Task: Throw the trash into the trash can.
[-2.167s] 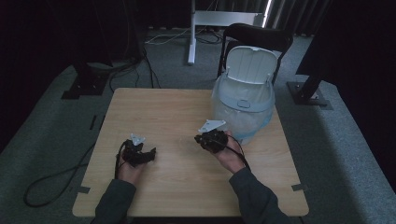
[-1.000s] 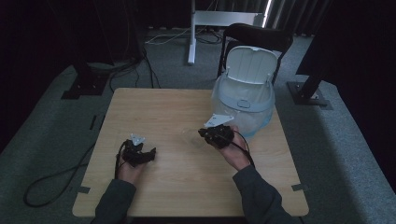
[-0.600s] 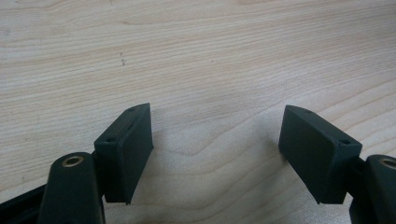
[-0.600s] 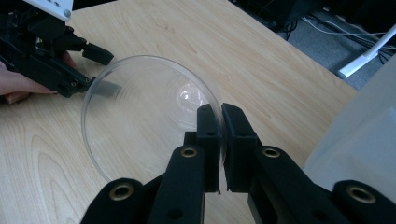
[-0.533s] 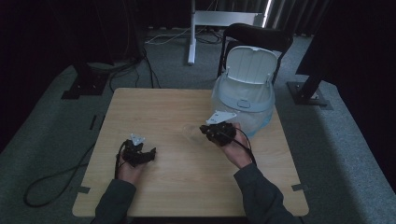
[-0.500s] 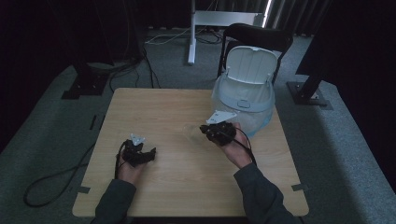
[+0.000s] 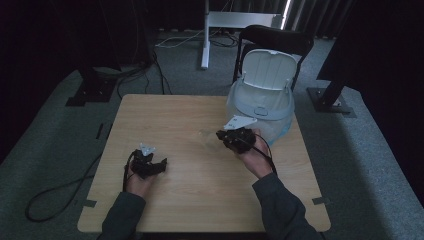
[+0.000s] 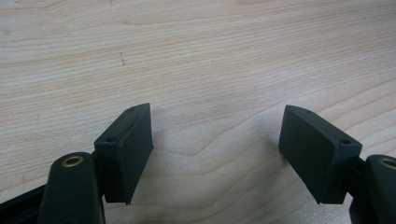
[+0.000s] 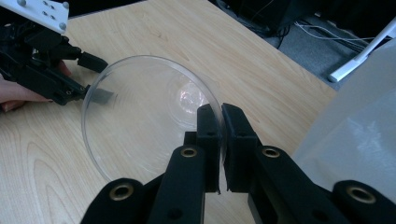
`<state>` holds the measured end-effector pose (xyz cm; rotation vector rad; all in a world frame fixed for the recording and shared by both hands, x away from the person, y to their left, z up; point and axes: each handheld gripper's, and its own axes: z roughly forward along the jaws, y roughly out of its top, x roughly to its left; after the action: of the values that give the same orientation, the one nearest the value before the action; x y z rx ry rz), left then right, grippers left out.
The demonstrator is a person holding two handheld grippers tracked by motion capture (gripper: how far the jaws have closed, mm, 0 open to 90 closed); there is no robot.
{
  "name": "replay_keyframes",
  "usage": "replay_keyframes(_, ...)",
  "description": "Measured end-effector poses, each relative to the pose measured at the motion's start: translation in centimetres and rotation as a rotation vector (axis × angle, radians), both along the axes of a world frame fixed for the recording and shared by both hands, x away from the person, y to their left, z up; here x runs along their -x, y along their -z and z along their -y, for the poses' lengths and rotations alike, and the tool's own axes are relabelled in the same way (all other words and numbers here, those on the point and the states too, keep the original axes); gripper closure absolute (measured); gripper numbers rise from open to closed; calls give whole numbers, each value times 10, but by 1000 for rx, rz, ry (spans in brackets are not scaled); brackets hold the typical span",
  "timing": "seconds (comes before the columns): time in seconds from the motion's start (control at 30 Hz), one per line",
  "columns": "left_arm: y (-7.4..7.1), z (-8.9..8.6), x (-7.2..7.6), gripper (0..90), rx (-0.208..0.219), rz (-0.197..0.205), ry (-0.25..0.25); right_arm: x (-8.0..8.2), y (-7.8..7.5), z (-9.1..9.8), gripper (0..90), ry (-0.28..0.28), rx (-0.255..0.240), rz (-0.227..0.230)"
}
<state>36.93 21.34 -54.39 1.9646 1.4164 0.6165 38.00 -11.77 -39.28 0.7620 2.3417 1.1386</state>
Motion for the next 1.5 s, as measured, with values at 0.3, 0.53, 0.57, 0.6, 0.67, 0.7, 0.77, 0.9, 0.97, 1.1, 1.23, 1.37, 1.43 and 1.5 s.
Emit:
replay_keyframes(0.3,0,0,0,259,0,0,0,0,-7,5,861,11,-13,11)
replay_keyframes(0.53,0,0,0,259,0,1,-1,0,-13,9,861,22,-27,22)
replay_keyframes(0.57,0,0,0,259,0,1,0,0,-13,10,861,23,-28,23)
replay_keyframes(0.6,0,0,0,259,0,1,-1,1,-14,11,861,26,-32,22)
replay_keyframes(0.67,0,0,0,259,0,1,0,0,-16,13,861,30,-38,29)
replay_keyframes(0.7,0,0,0,259,0,1,0,1,-17,13,861,33,-40,30)
replay_keyframes(0.77,0,0,0,260,0,1,0,1,-20,14,861,34,-46,37)
replay_keyframes(0.9,0,0,0,259,0,0,0,1,-25,16,861,38,-51,49)
replay_keyframes(0.97,0,0,0,259,0,0,0,1,-27,18,861,43,-58,52)
replay_keyframes(1.1,0,0,0,259,0,1,0,0,-32,21,861,51,-76,62)
replay_keyframes(1.23,0,0,0,259,0,0,0,-1,-37,25,861,60,-86,69)
replay_keyframes(1.37,0,0,0,259,1,0,0,-1,-43,28,861,71,-96,81)
replay_keyframes(1.43,0,0,0,259,-1,1,1,-2,-45,30,861,74,-101,85)
replay_keyframes(1.5,0,0,0,259,0,0,0,-2,-47,31,860,76,-105,90)
